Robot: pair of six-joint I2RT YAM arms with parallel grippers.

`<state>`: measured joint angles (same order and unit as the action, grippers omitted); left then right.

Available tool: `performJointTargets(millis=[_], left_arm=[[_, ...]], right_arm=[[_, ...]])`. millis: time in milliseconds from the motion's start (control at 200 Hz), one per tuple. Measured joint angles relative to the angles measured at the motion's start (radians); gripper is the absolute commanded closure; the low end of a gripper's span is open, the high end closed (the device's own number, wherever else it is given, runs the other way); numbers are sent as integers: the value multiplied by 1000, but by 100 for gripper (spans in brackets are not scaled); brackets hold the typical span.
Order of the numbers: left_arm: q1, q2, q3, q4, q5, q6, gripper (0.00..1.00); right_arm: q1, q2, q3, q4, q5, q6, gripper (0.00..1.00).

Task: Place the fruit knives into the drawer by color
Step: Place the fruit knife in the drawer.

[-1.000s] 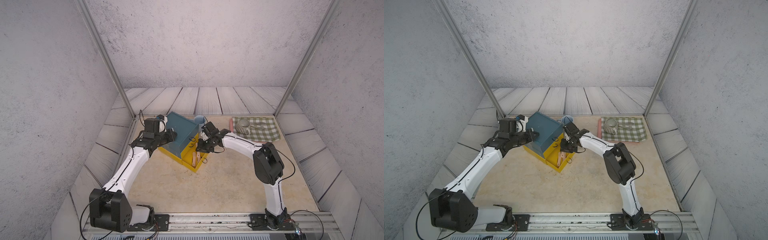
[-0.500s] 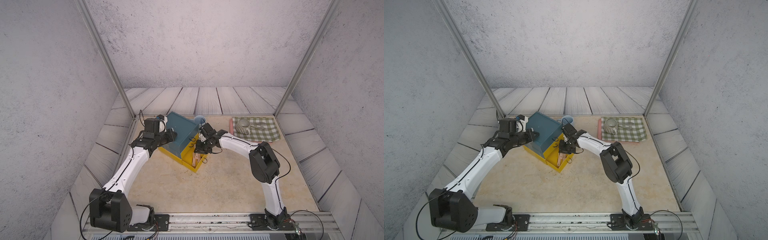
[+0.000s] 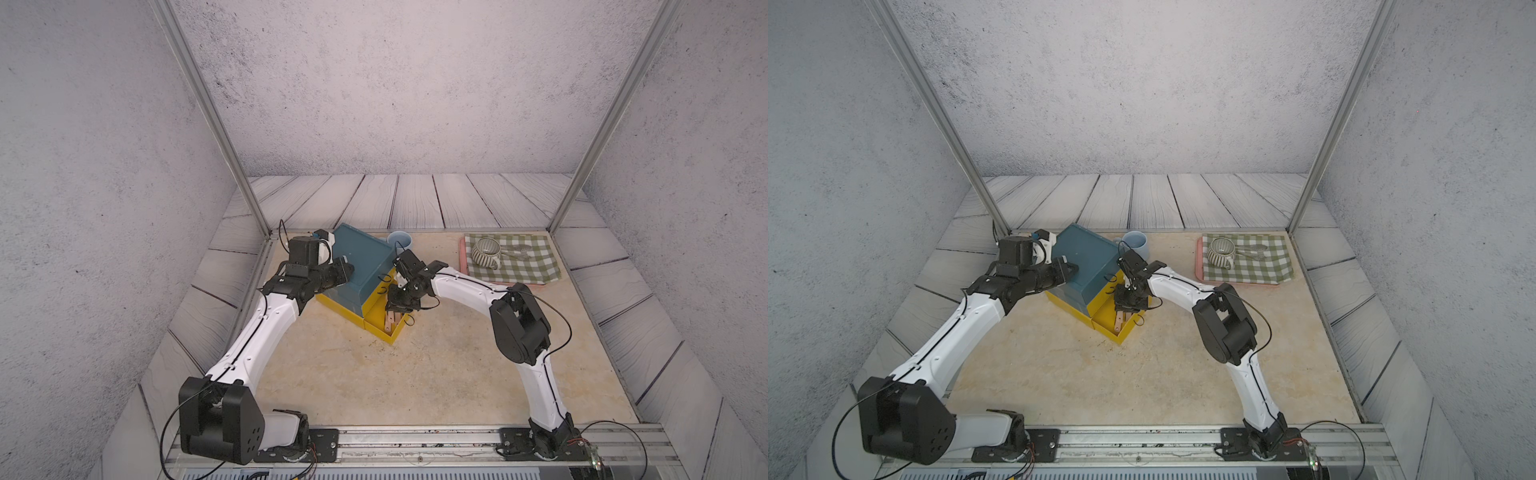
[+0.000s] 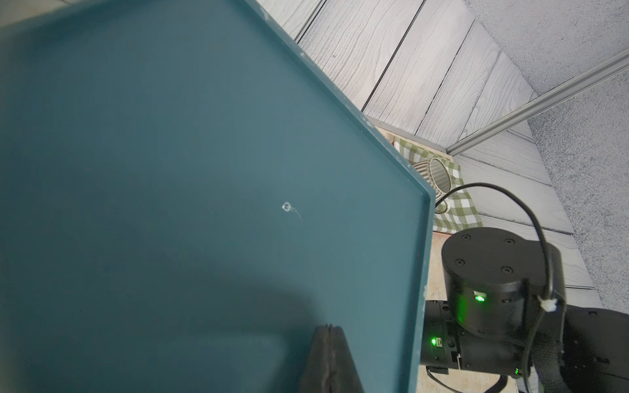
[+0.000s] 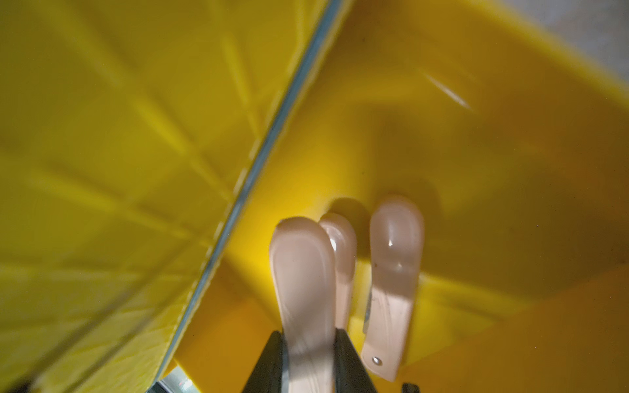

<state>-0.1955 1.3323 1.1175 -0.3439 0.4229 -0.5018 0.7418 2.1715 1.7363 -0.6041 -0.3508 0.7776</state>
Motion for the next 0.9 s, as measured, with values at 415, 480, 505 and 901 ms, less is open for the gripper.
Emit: performJointTargets(millis=[415,480,505,901], left_arm=[[2,0,0,-1,2,0,100],[2,0,2,-3,1,0,100],[2,0,2,-4,1,0,100],[2,3,5,-6,1,0,100]], right_arm=[[5,-18,-31,27,-10,-11,75],[8,-45,-66,50,-14,-19,78],[10,-58,-81,61,-15,-21,80],[-7,-455,-368,215,5,-51,99]])
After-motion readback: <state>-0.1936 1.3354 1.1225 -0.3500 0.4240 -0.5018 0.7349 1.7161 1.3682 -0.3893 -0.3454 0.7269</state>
